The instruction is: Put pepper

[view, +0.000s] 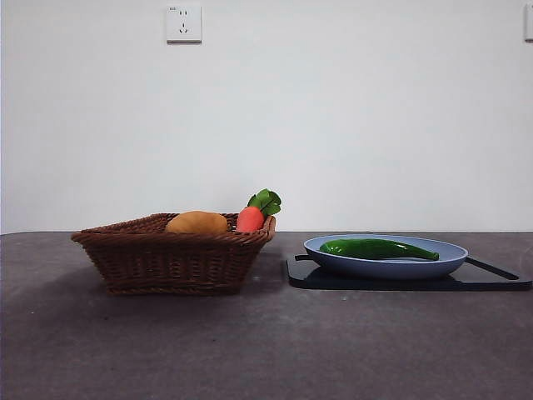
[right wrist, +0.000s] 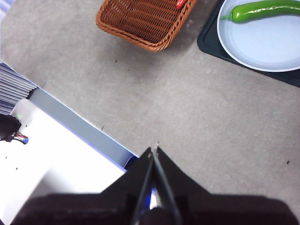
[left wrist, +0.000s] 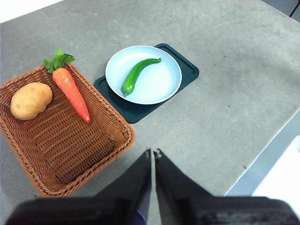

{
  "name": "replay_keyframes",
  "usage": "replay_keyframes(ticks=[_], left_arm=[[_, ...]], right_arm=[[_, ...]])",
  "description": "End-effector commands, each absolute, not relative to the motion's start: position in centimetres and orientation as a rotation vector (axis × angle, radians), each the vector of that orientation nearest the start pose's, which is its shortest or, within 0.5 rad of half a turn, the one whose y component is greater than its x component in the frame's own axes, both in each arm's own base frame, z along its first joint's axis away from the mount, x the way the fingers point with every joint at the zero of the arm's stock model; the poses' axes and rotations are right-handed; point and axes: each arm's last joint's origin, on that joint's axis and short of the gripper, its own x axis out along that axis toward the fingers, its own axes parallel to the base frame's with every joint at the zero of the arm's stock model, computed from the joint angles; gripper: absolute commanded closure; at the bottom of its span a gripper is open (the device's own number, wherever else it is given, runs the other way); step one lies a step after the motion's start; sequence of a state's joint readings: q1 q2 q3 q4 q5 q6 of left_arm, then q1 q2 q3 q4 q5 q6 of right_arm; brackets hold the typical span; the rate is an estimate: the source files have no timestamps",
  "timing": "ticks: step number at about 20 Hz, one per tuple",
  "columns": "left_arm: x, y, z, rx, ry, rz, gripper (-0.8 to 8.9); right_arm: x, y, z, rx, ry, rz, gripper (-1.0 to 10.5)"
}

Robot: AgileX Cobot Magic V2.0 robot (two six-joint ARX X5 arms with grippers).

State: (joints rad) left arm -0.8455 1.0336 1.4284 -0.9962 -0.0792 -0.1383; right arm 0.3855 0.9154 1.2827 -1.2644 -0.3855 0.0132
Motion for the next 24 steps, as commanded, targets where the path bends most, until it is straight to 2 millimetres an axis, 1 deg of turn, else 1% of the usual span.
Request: replay_keyframes(ticks=[1, 13, 14, 15, 17, 18, 20, 21, 23, 24], left_arm=[[11.2, -12.6, 43.0, 0.151, 0.578, -0.72, 8.05], [11.2, -12.6, 43.0, 0.15, 0.578, -0.723, 8.05], [11.4, -12.3, 43.1, 0.196, 0.545, -0.691, 8.05], [11.6, -12.0, 43.3, 0.198, 0.52, -0.653, 8.05], [12.3, -11.0, 44.4, 0.171, 0.408, -0.587, 8.05], [12.5, -10.1, 45.1, 0.159, 0.33, -0.555, 8.05], [12.4, -8.1, 46.3, 0.133, 0.179, -0.477, 8.05], [12.2, -7.2, 46.5, 0.124, 0.107, -0.45, 8.05], [11.4, -5.2, 46.1, 0.101, -0.054, -0.396, 8.05], [11.0, -4.2, 45.3, 0.087, -0.129, -0.345, 8.05]], right_arm=[[11.3, 5.8, 38.7, 0.011, 0.909, 0.718, 9.4], [11.3, 5.8, 38.7, 0.006, 0.906, 0.721, 9.4], [11.3, 5.8, 38.7, 0.006, 0.906, 0.721, 9.4], [11.3, 5.8, 38.7, 0.006, 0.906, 0.721, 9.4], [11.3, 5.8, 38.7, 0.006, 0.906, 0.721, 9.4], [11.3, 5.8, 38.7, 0.006, 0.906, 0.721, 9.4], [11.3, 5.8, 38.7, 0.006, 0.906, 0.721, 9.4], [11.3, 5.8, 38.7, 0.006, 0.906, 0.72, 9.4], [11.3, 5.8, 38.7, 0.006, 0.906, 0.72, 9.4], [11.3, 5.8, 38.7, 0.006, 0.906, 0.721, 9.4]])
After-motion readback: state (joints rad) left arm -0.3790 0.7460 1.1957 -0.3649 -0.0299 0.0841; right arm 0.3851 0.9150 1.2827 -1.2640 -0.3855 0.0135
